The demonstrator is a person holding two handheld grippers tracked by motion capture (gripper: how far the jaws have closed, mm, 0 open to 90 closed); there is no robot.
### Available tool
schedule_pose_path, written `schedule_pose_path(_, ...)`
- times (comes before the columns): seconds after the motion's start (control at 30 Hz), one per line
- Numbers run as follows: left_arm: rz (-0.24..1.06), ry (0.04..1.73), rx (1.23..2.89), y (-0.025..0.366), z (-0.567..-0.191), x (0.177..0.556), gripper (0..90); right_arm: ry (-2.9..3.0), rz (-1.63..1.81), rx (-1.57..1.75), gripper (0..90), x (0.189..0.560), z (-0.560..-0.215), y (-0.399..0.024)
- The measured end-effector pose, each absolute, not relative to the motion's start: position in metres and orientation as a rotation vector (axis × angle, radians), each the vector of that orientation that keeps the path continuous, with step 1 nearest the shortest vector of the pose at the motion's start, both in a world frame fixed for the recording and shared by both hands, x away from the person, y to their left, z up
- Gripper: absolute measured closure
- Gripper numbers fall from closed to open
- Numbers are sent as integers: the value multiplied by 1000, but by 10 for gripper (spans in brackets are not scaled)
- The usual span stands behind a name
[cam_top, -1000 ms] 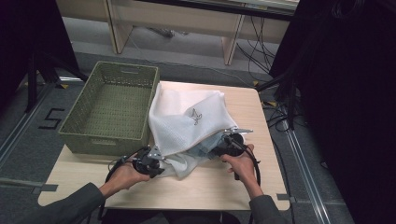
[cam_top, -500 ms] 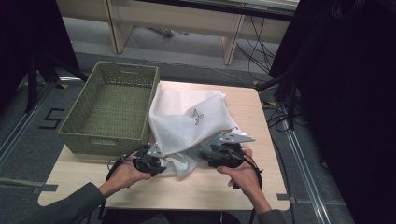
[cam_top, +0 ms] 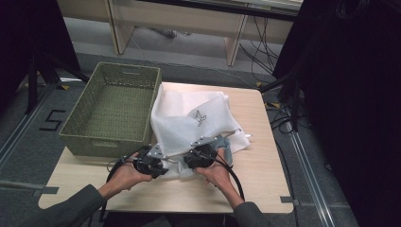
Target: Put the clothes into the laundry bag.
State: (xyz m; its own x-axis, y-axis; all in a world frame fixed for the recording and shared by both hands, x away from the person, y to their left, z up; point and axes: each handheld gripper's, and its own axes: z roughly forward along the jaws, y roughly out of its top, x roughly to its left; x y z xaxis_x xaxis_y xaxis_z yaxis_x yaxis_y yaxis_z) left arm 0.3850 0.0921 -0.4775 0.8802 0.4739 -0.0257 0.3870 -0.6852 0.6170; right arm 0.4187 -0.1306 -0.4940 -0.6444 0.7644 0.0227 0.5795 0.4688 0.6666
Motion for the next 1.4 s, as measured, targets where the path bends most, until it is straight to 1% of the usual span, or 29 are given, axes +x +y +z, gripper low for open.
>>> schedule_pose_path(0.07,174,613,2413,92,-477,385,833,2402,893,1111,716,423,-493,-130)
schedule_pose_path(0.17,182,611,2408,89,-480,381,843,2345,879,1094,768,428,-495,-125)
schedule_pose_path(0.2,186,589,2440,91,-479,381,845,2327,891,1095,773,431,-495,-125)
schedule_pose_path(0.27,171,617,2423,89,-483,379,849,2282,939,1137,777,439,-493,-126)
schedule_pose_path(0.33,168,587,2458,90,-483,379,851,2222,975,1179,778,451,-490,-128)
schedule_pose_path(0.47,161,571,2468,89,-485,377,851,2123,1009,1228,776,471,-491,-134)
schedule_pose_path(0.5,150,600,2442,88,-486,377,851,2123,1009,1228,776,471,-491,-134)
schedule_pose_path(0.57,140,595,2458,90,-487,380,848,2125,1016,1240,770,472,-491,-137)
schedule_pose_path(0.6,147,596,2458,91,-488,381,845,2128,1032,1240,762,472,-491,-138)
schedule_pose_path(0.67,160,602,2478,92,-491,384,834,2157,1046,1249,718,468,-489,-138)
schedule_pose_path(0.73,173,608,2487,92,-492,385,829,2179,1077,1239,649,464,-488,-142)
schedule_pose_path(0.77,185,601,2492,92,-492,386,828,2205,1093,1282,622,461,-484,-143)
schedule_pose_path(0.87,206,615,2496,93,-493,390,824,2223,1118,1257,556,453,-476,-149)
schedule_pose_path(0.93,233,624,2504,96,-492,393,822,2254,1155,1278,508,439,-463,-155)
schedule_pose_path(1.03,280,655,2501,103,-491,397,821,2238,1168,1252,488,428,-456,-163)
schedule_pose_path(1.2,290,706,2494,115,-491,402,814,2180,1218,1261,474,402,-429,-197)
schedule_pose_path(1.23,295,701,2497,115,-491,402,810,2138,1175,1251,468,397,-422,-215)
schedule_pose_path(1.3,298,695,2499,115,-491,401,809,2126,1151,1278,467,394,-421,-222)
schedule_pose_path(1.33,299,701,2496,115,-491,400,809,2109,1125,1353,457,391,-421,-227)
schedule_pose_path(1.4,299,697,2502,115,-491,401,808,2137,1068,1396,439,393,-429,-239)
